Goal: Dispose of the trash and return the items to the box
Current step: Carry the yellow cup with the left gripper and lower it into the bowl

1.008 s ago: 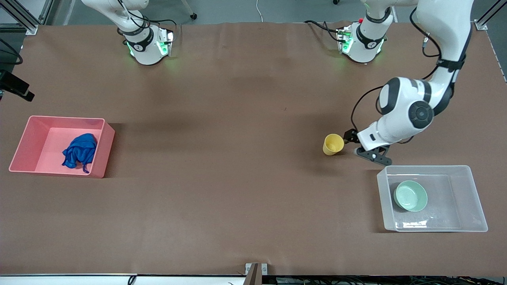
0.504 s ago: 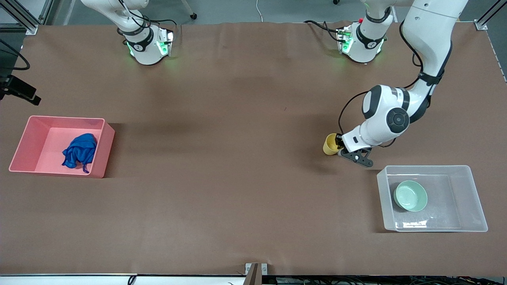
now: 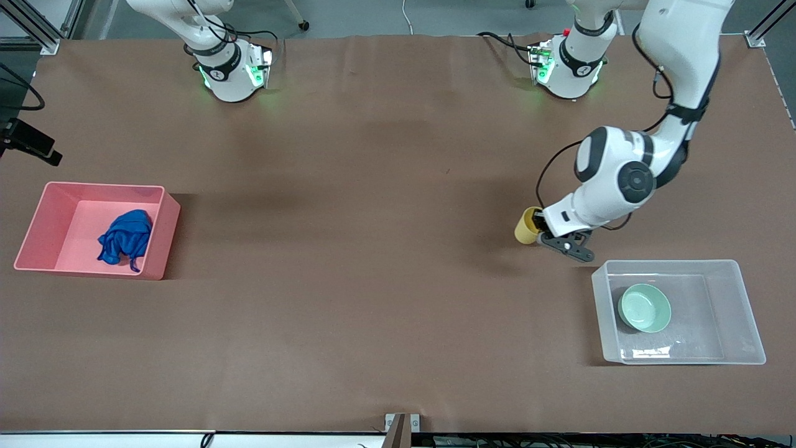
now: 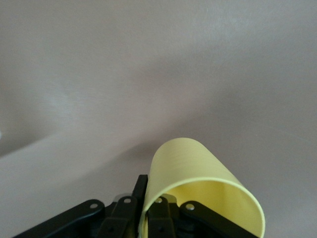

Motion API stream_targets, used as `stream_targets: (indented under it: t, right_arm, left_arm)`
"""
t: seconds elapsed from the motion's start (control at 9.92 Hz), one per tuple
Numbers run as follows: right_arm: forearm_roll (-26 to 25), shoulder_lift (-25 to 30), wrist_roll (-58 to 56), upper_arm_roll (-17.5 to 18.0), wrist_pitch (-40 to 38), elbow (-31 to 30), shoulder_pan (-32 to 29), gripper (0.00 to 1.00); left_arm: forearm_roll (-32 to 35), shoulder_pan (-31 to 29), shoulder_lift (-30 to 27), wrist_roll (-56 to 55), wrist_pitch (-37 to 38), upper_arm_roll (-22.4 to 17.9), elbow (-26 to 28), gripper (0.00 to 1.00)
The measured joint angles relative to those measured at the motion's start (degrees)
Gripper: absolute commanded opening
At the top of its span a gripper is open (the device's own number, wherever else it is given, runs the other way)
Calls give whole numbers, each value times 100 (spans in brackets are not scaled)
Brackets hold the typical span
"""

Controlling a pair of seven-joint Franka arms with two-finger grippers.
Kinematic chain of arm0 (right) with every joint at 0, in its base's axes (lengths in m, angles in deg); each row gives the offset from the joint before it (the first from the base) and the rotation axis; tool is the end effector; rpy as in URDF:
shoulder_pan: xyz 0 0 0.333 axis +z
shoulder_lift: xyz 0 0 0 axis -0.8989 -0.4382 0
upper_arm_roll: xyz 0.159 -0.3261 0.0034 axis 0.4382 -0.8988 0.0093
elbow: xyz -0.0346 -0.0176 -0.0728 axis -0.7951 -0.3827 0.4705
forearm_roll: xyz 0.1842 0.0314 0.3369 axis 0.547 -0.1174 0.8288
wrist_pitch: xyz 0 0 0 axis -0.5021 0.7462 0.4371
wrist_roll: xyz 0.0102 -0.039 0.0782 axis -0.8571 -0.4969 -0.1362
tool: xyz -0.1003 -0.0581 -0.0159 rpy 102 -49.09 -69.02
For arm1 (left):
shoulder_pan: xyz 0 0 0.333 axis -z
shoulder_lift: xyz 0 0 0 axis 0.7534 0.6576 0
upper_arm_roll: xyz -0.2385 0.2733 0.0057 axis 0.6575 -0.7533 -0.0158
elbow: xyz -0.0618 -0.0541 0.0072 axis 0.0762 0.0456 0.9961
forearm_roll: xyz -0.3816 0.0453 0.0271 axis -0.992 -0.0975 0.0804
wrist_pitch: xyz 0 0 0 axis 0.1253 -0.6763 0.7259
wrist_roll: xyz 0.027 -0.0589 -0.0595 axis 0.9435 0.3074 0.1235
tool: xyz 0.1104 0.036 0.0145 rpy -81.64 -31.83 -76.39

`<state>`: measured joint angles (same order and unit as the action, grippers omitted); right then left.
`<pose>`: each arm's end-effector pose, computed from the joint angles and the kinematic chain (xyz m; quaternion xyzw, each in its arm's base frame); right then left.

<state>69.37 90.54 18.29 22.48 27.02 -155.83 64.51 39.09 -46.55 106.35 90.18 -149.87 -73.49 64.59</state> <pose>0.5297 -0.0522 0.6926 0.9965 -0.0822 0.0002 0.0166 0.5697 -0.1386 0.3207 0.9753 -0.2078 -0.0284 0.0695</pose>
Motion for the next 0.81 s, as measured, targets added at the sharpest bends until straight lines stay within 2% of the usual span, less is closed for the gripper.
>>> stream_targets:
  t: [0.2, 0.4, 0.61, 0.81]
  right_arm:
    - [0, 3, -184, -8, -13, 98, 3, 100]
    - [0, 1, -246, -17, -45, 133, 8, 100]
    - [0, -1, -249, -21, -58, 132, 13, 100]
    - [0, -2, -249, -25, -132, 133, 19, 100]
  left_arm:
    - [5, -26, -57, 726, 1019, -705, -966, 0]
    - [8, -86, 211, 1119, 1201, -1414, -1751, 0]
    - [8, -89, 849, 1175, 1204, -1899, -2472, 0]
    - [8, -92, 1582, 1175, 1203, -2150, -2958, 1]
